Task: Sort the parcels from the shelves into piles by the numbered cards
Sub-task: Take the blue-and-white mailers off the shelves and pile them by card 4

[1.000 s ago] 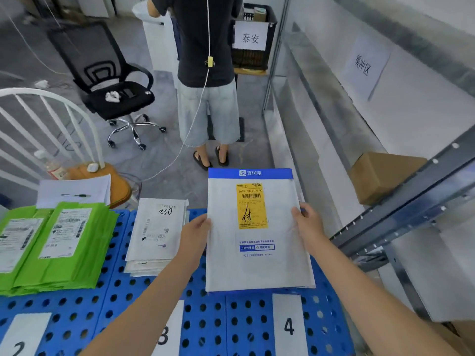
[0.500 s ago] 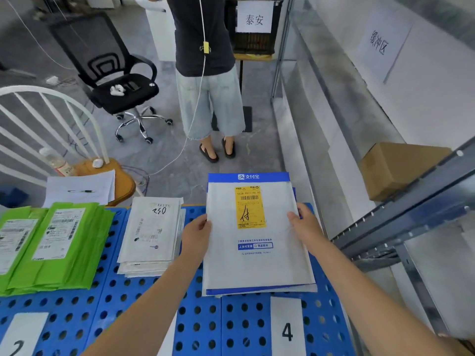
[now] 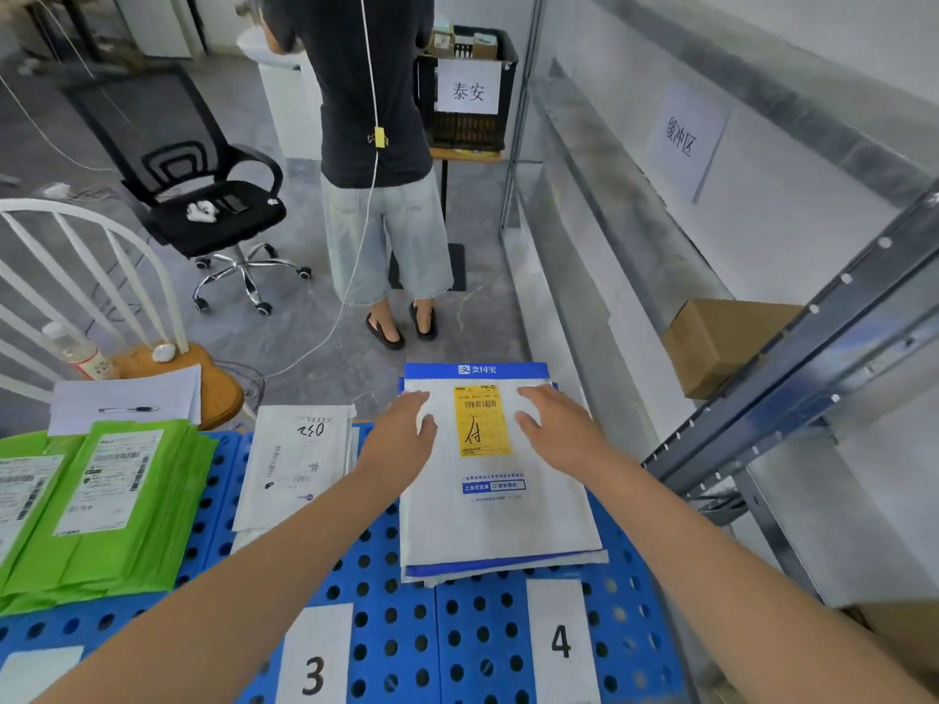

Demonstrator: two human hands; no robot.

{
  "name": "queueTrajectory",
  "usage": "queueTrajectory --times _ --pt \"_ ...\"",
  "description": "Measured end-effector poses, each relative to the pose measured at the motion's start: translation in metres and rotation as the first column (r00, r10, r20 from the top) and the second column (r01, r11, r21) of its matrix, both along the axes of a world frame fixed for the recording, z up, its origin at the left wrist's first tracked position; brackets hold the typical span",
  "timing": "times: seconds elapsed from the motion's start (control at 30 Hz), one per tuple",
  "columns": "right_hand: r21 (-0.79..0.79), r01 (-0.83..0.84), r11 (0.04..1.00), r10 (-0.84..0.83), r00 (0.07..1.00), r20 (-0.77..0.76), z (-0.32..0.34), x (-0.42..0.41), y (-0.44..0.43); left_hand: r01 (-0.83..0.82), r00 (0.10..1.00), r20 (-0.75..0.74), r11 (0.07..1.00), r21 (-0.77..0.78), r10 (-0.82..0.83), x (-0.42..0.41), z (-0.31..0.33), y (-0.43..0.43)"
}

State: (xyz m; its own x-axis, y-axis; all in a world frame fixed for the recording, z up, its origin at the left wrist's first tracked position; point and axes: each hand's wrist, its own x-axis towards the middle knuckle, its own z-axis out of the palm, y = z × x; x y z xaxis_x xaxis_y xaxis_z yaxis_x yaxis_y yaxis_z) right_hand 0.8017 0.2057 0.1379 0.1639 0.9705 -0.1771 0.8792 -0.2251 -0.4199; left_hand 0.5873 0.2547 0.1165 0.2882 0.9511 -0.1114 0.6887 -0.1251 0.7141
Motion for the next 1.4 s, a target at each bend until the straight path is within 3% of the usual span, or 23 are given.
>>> queueTrajectory --times 0.2,0.43,0.63,0.87,1.07,1.4 --pt "0.084 0.084 0.993 -0.091 0.993 0.080 0.023 -0.016 -0.036 0.218 0.974 -0.088 0.963 0.155 -0.207 -0.012 0.025 -0.011" --pt "0.114 0.256 0.960 -0.257 0.966 -0.008 0.035 -0.024 -0.110 0.460 0.871 -0.291 0.866 0.199 -0.396 -0.014 0.035 -0.021" --pt "0.183 0.319 0.930 -0.347 0.925 0.154 0.055 -0.026 -0.173 0.587 0.808 -0.275 0.755 0.293 -0.521 0.016 0.069 -0.066" --pt "0.238 0.425 0.873 -0.475 0.853 0.216 0.102 -0.019 -0.255 0.652 0.741 -0.209 0.608 0.453 -0.639 0.067 0.128 -0.123" --pt "0.327 0.556 0.764 -0.626 0.762 0.167 0.136 -0.029 -0.356 0.694 0.644 -0.209 0.446 0.565 -0.736 0.077 0.161 -0.225" --pt "0.234 0.723 0.650 -0.759 0.633 0.151 0.099 -0.115 -0.557 0.857 0.416 -0.319 0.250 0.451 -0.851 0.041 0.116 -0.406"
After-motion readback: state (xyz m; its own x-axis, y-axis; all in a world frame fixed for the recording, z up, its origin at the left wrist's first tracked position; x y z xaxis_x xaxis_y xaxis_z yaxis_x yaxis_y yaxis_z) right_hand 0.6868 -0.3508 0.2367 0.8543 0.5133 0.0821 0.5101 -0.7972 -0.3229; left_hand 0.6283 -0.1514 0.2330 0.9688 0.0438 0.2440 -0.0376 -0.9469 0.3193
